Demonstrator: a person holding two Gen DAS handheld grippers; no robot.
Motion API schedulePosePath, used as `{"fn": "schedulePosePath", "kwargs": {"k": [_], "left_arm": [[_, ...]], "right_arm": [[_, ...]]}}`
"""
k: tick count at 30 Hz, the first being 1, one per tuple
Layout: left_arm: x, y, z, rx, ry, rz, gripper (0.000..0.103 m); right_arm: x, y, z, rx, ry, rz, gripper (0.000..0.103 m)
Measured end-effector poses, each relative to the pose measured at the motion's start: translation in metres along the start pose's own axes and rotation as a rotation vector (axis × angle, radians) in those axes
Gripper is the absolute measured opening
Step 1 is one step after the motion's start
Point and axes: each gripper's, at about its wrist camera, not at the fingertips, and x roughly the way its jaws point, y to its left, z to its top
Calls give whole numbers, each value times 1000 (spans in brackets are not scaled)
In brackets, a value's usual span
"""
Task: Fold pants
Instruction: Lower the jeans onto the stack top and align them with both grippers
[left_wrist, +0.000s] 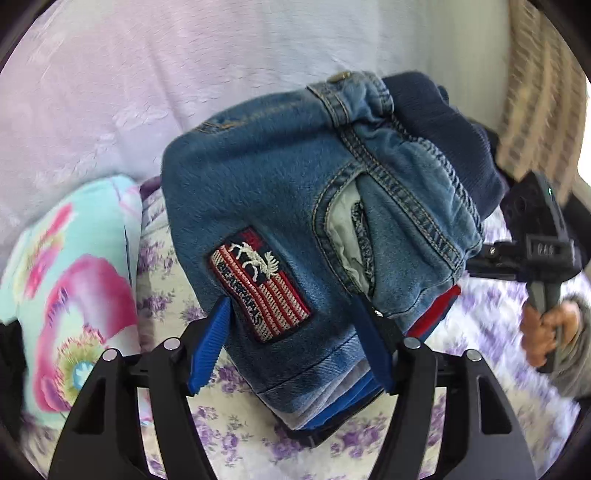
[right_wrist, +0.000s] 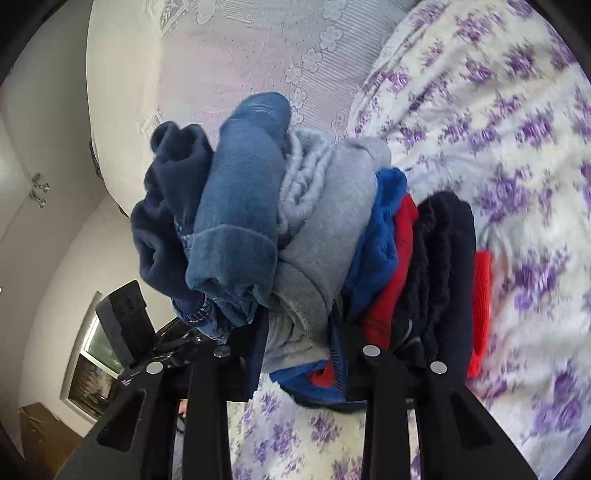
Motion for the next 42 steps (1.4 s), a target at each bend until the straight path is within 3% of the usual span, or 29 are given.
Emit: {"fn": "schedulePosePath", "kwargs": {"k": [4,5,7,8,9,11,13,16,22,24,25,26,27,29,30,32,36,38,40,42], "left_arm": [[9,-9,10,-18,10,42,65],[11,-11,11,-22,8,54,65],[14,-13,14,-43,-13,74,65],[14,-16,13,-46,-20,78,65],[14,-17,13,-44,-25,81,65],[14,-17,12,-44,-27,81,65],[13,-17,10,-39,-24,76,65],[11,-15,7,-45,-23,60,65],[12,-3,4,-66,-13,18,65],[12,3,5,-75,-2,-5,65],[12,3,4,-71,1,-2,65],[11,2,4,-64,4,4,65],[10,1,4,-57,3,17,65],[6,2,5,-56,3,34,65],[3,3,4,-62,0,27,65],[-3,2,2,-58,-5,15,63],[-21,-23,0,31,-1,-27,60],[-16,-44,1,113,19,40,65],[-7,-54,5,136,23,90,75],[-4,-55,12,97,-6,127,76]], "right_arm": [[-8,-7,-12,-8,-11,-34,31],[-14,-3,-14,-36,-36,-79,29],[-40,26,-15,-190,-173,-183,32],[-52,42,-13,-253,-237,-214,60],[-60,61,-3,-303,-280,-238,98],[-58,85,22,-361,-261,-214,100],[-49,104,50,-393,-253,-207,100],[-21,103,87,-383,-166,-331,100],[17,53,85,-206,-40,-152,100],[28,29,80,-64,13,-20,100],[30,26,76,-44,2,-6,100],[28,35,70,-111,-18,-27,90],[25,48,65,-171,-32,-31,68],[19,68,55,-228,-50,-66,56],[13,72,52,-215,-55,-44,45],[0,67,42,-113,-55,60,36],[-16,50,20,-21,-62,120,36],[-23,29,14,40,-93,130,36],[-28,3,17,92,-142,78,46],[-32,-11,23,149,-142,82,56]]}}
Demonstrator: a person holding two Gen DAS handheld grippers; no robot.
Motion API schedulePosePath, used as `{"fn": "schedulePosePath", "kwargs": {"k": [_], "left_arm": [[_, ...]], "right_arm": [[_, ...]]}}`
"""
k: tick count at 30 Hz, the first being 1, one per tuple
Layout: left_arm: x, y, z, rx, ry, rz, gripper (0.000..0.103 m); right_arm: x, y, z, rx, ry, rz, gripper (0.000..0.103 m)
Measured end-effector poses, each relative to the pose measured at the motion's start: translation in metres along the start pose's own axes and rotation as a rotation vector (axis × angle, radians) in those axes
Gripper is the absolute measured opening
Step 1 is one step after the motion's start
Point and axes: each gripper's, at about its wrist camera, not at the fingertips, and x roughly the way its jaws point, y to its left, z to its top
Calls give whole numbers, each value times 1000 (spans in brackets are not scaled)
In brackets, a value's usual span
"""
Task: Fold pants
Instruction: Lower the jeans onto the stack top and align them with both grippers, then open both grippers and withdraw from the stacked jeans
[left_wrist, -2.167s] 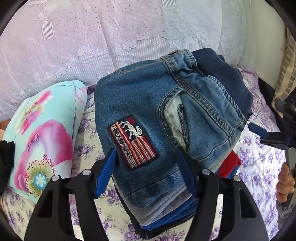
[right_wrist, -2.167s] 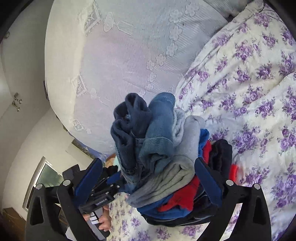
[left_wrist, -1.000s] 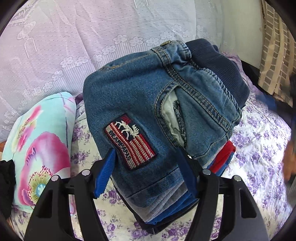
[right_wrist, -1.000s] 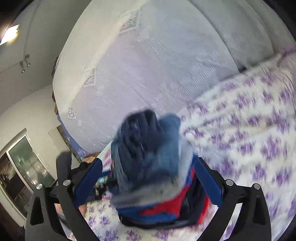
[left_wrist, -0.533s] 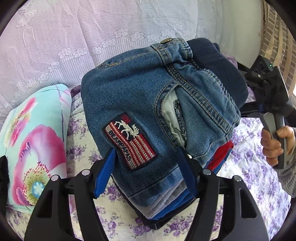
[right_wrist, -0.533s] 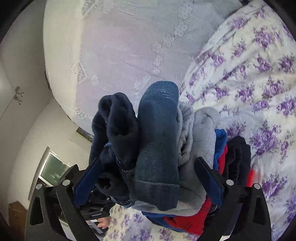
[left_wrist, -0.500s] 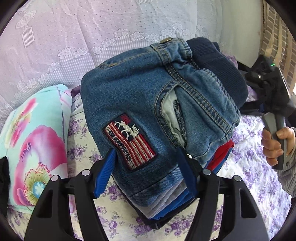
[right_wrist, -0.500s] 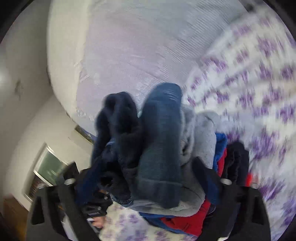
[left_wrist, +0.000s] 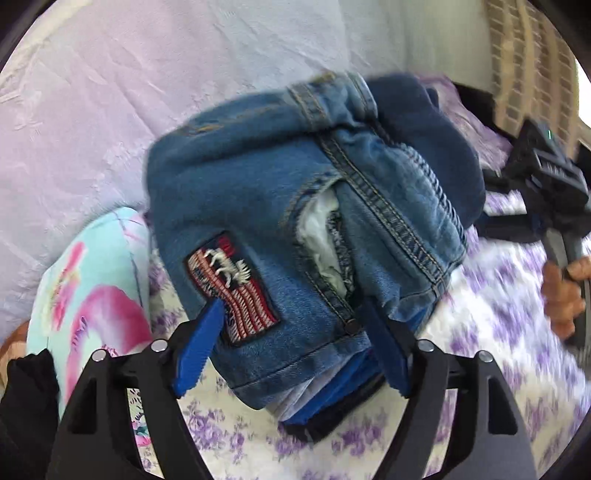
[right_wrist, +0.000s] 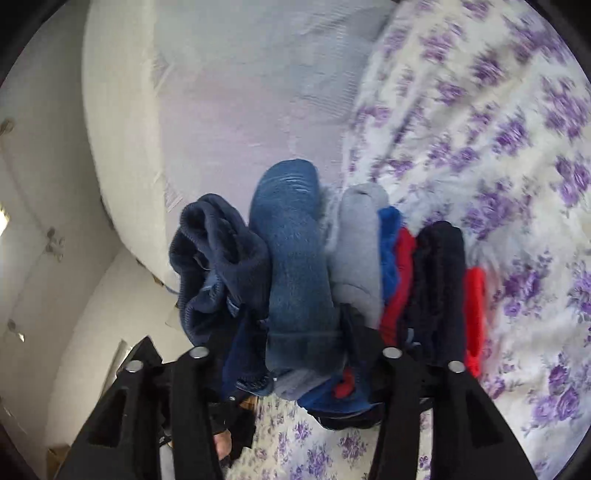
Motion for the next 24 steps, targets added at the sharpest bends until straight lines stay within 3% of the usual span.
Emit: {"fn": "schedulePosePath", "kwargs": {"k": [1,3,5,9,12,20,24], "left_arm": [[0,3,2,-35,-8,-1,76],[2,15,3,-112,-3,-12,78],[3,25,-1,-166,-2,-19,84],[2,41,-12,-260,-1,-64,86],[-3,40,-13,-258,-19,-39,86],[-18,24,-19,-271,-77,75,86],[-23,14,-22,-273,-105,102,86]], "right_arm": [[-4,0,4,10,-14,8,57],[-11,9,10,-11,-24,7,74],[-18,18,11,-48,-23,-23,79],[-29,37,9,-131,-38,-84,82],[-32,43,8,-187,-70,-148,90],[-25,74,-19,-431,-138,-405,92],[-20,87,-36,-533,-165,-484,100]]}}
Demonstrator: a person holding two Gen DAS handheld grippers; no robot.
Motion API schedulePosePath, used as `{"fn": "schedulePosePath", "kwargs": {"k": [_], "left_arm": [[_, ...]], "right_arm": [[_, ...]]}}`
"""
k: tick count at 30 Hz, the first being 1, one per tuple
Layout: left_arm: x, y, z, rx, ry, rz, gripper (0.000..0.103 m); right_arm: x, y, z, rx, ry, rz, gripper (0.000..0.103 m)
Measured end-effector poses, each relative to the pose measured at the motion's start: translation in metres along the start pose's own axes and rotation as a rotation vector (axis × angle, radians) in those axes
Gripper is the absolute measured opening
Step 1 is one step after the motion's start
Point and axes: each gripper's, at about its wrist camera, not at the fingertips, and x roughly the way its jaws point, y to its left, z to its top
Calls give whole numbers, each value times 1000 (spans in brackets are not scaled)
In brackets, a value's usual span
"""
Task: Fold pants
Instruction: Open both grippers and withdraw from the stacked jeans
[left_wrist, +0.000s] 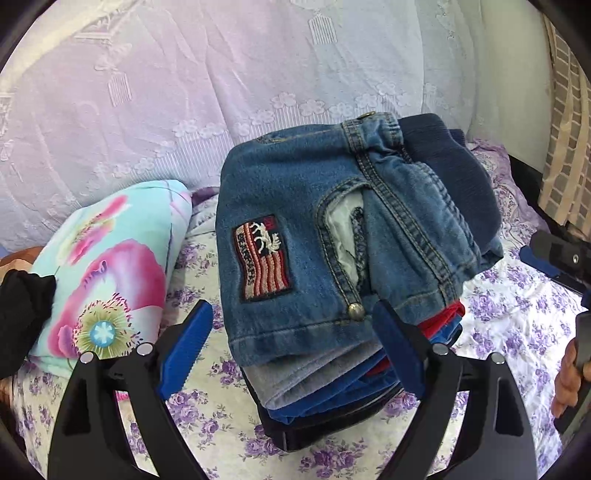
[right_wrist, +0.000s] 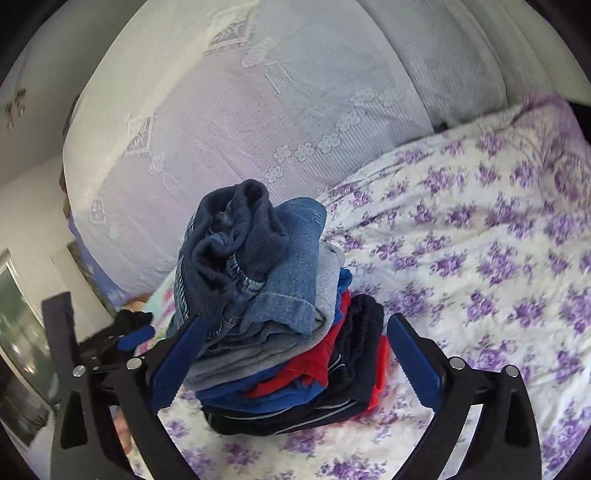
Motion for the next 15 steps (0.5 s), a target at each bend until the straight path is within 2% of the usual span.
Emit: {"fn": "schedulePosePath", "kwargs": {"k": [11,15], "left_arm": [[-29,-19,-26,5,-64,-2,89],[-47,-11,-43,-83,-91,29,90]], "right_arm": [[-9,50,-29,-186,-42,-88,100],[-26,64,-43,-218,-92,-126,100]]}}
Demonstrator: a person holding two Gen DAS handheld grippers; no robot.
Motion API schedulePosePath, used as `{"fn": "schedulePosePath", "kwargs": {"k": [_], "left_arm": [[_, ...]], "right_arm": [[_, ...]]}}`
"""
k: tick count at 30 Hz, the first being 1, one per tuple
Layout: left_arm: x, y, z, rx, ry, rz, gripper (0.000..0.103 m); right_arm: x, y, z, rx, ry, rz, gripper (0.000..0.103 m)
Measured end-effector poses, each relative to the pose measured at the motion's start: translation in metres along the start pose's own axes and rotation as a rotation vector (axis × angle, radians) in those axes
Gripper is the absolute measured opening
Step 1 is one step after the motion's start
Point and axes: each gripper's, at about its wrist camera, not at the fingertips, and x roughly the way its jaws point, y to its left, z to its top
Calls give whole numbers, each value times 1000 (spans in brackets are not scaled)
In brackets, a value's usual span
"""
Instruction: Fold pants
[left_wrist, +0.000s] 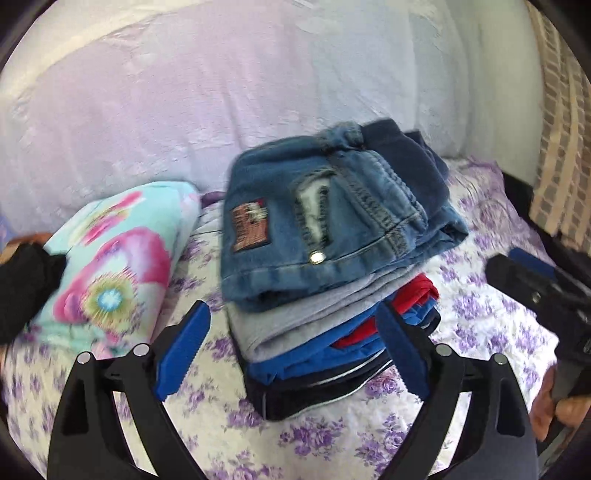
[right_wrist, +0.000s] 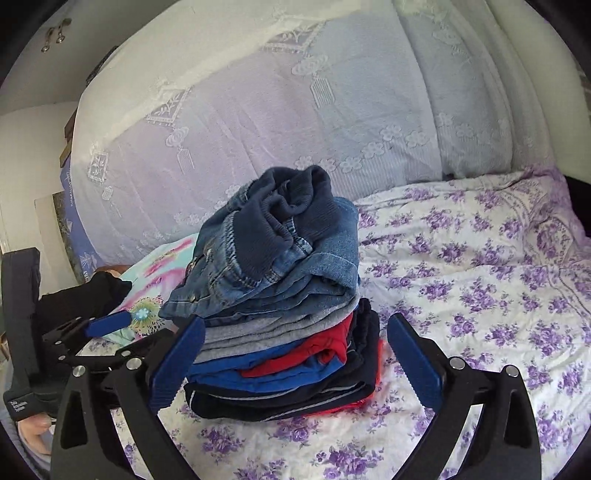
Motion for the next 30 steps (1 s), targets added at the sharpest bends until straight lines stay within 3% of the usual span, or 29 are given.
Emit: {"fn": "schedulePosePath", "kwargs": {"k": [4,9,13,16,19,23,30], "left_arm": [[-37,6,-27,-93,-72,83,96],[-82,-7,-70,-83,-131,227,98],[-104,-12,-102,-90,-132,263,99],[-106,-15,-121,-71,-156,250,99],[-97,-23,-140,-31,-182,277,99],[-79,-24,-140,-22,-134,189,99],[-87,-17,-130,-29,-157,205,99]], "right_arm": [[-32,20,-21,-24,-50,-42,100],[-68,45,-53,-73,-62,-132,100],[-91,43,-79,-21,-100,-134,100],[-97,41,-93,-25,-147,-131,100],[-91,49,-103,-116,-179,-134,100],[-82,65,-107,-244,-174,-194,100],[-84,60,-105,-203,-156,-180,100]]}}
